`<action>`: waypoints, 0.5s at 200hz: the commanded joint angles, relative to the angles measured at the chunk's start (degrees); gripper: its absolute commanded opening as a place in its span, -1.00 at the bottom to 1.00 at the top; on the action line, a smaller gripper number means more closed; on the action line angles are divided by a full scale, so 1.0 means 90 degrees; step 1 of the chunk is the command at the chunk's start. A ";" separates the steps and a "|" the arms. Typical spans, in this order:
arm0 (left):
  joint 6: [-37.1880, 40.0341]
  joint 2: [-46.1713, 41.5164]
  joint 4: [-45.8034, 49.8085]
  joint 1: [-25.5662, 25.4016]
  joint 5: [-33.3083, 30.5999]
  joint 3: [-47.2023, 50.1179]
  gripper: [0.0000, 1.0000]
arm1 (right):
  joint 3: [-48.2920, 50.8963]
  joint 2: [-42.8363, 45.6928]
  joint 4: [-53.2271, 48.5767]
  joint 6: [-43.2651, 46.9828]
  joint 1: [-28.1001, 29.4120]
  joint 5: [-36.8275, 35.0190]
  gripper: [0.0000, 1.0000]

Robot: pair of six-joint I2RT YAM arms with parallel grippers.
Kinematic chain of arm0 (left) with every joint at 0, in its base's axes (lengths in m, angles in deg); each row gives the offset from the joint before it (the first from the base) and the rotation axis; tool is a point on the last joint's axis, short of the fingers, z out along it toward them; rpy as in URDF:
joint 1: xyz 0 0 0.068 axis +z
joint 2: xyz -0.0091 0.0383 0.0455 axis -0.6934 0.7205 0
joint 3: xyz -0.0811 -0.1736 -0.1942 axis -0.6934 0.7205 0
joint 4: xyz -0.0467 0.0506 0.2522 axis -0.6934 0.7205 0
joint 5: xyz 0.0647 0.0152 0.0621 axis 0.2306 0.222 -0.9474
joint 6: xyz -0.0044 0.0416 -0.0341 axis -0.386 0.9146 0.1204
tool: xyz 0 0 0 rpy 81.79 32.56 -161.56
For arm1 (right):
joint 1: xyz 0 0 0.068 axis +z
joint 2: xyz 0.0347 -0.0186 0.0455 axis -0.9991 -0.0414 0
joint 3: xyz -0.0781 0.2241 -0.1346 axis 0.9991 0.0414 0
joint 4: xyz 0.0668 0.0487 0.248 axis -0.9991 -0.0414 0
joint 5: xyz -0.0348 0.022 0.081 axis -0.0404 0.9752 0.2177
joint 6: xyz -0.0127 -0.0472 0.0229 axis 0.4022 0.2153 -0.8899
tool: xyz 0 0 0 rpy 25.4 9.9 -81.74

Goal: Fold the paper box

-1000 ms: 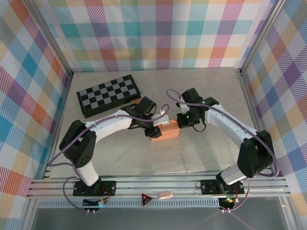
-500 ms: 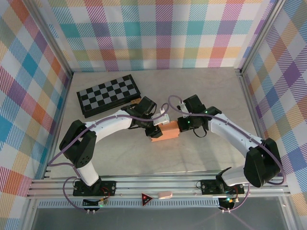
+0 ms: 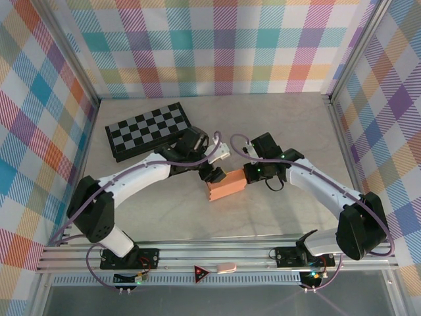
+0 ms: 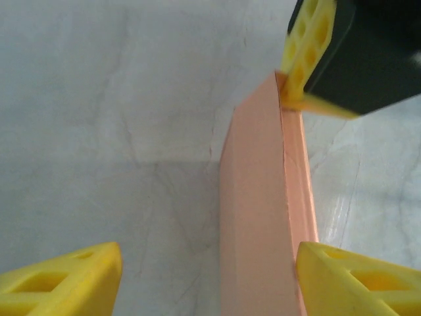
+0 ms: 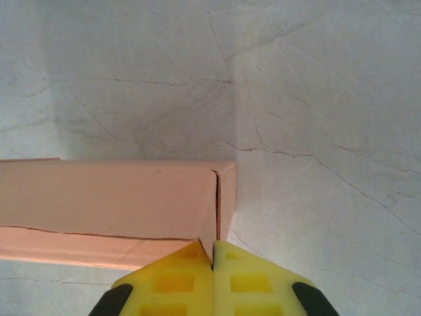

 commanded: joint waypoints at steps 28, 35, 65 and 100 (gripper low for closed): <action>-0.0709 -0.0590 0.0141 0.0019 -0.0416 -0.0016 0.28 | -0.0171 -0.0106 -0.0325 -0.0122 0.0047 0.0036 -1.00; -0.0734 -0.0688 0.0141 0.0001 -0.0483 0.0012 0.29 | -0.0186 -0.0108 -0.0339 -0.0124 0.0042 0.0036 -1.00; -0.0915 -0.1017 0.0550 0.0000 -0.0755 0.0003 0.21 | -0.0218 -0.0079 -0.0361 -0.0139 0.0063 0.0011 -1.00; -0.2195 -0.1216 0.1557 -0.0017 -0.1166 -0.0093 -0.01 | -0.0252 -0.0074 -0.0384 -0.0174 0.0056 -0.0028 -1.00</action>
